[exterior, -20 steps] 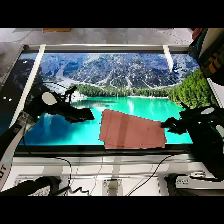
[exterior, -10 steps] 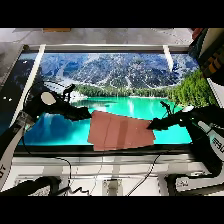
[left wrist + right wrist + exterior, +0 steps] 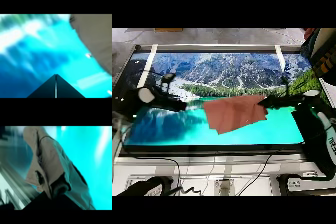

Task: Fold the clothes and pants, and hang the long-sleeved shirts on hangers.

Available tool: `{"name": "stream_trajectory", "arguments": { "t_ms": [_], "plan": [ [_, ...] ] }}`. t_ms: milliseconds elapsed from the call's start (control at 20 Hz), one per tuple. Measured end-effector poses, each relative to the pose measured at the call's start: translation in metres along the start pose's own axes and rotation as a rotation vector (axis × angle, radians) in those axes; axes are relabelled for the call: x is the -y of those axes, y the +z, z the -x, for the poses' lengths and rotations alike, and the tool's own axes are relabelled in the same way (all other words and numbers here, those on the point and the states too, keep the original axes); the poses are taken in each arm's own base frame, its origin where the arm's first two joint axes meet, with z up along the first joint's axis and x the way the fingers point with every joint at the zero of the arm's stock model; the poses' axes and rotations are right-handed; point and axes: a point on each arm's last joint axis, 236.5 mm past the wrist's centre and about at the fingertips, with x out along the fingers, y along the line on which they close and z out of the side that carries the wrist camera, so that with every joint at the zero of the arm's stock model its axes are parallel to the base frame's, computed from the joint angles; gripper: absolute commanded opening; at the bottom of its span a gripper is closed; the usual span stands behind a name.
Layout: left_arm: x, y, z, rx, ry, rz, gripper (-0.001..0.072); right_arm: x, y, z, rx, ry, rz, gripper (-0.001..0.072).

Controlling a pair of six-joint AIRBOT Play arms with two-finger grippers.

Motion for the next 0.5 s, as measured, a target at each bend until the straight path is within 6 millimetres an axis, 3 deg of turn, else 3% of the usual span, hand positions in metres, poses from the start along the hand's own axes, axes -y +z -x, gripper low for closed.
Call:
{"name": "stream_trajectory", "arguments": {
  "t_ms": [100, 250, 350, 500],
  "plan": [
    [-0.029, 0.016, 0.038, 0.083, 0.129, -0.056, 0.0007, 0.01, 0.027, 0.036, 0.111, -0.029, -0.056, 0.0025],
    [-0.056, 0.029, 0.09, 0.183, 0.273, -0.102, 0.0007, 0.042, 0.049, 0.103, 0.268, -0.112, -0.164, 0.0025],
    [-0.066, 0.032, 0.117, 0.233, 0.337, -0.115, 0.0007, 0.07, 0.056, 0.155, 0.392, -0.208, -0.254, 0.0025],
    [-0.073, 0.034, 0.139, 0.274, 0.384, -0.124, 0.0007, 0.109, 0.048, 0.241, 0.588, -0.392, -0.403, 0.0026]
  ]
}}
